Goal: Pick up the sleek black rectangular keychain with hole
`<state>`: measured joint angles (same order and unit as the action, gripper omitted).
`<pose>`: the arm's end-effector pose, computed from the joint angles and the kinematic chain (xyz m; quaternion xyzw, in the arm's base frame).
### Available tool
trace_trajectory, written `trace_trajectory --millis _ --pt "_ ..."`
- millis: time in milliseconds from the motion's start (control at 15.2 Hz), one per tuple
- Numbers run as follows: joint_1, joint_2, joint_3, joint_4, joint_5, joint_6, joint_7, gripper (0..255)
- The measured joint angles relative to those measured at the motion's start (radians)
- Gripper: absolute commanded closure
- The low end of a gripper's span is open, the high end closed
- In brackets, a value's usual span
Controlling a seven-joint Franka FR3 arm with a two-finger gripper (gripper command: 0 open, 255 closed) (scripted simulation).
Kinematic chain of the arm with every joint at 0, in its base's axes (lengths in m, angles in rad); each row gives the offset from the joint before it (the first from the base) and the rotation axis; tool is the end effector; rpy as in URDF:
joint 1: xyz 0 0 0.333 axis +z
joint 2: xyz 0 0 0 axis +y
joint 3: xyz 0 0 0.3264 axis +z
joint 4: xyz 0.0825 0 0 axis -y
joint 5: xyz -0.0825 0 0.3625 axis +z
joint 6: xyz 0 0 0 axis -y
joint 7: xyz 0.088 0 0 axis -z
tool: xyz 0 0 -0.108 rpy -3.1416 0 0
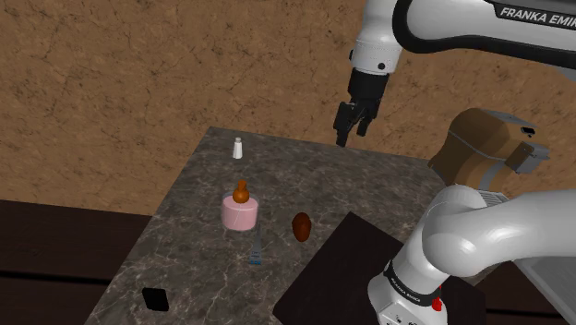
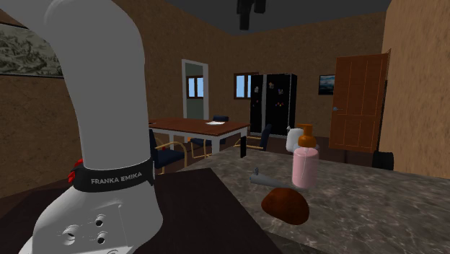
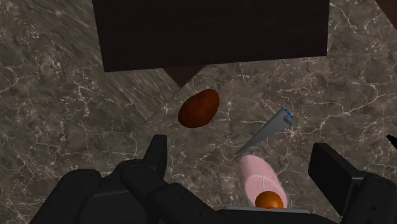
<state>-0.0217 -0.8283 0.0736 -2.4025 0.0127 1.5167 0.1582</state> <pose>0.2595 0.0223 0.5821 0.9972 -0.0656 -0.0274 0.0234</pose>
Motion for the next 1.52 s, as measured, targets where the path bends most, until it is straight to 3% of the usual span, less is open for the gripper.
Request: trace_trajectory --millis 264,792,1188,1518 --pt "0.008 0.002 0.042 -0.037 0.035 0.041 0.057 0" --pt "0.038 0.093 0.212 -0.132 0.162 0.249 0.274 0" --pt "0.044 0.239 0.354 -0.124 0.229 0.411 0.445 0" --pt "0.022 0.41 0.477 -0.074 0.232 0.552 0.6 0"
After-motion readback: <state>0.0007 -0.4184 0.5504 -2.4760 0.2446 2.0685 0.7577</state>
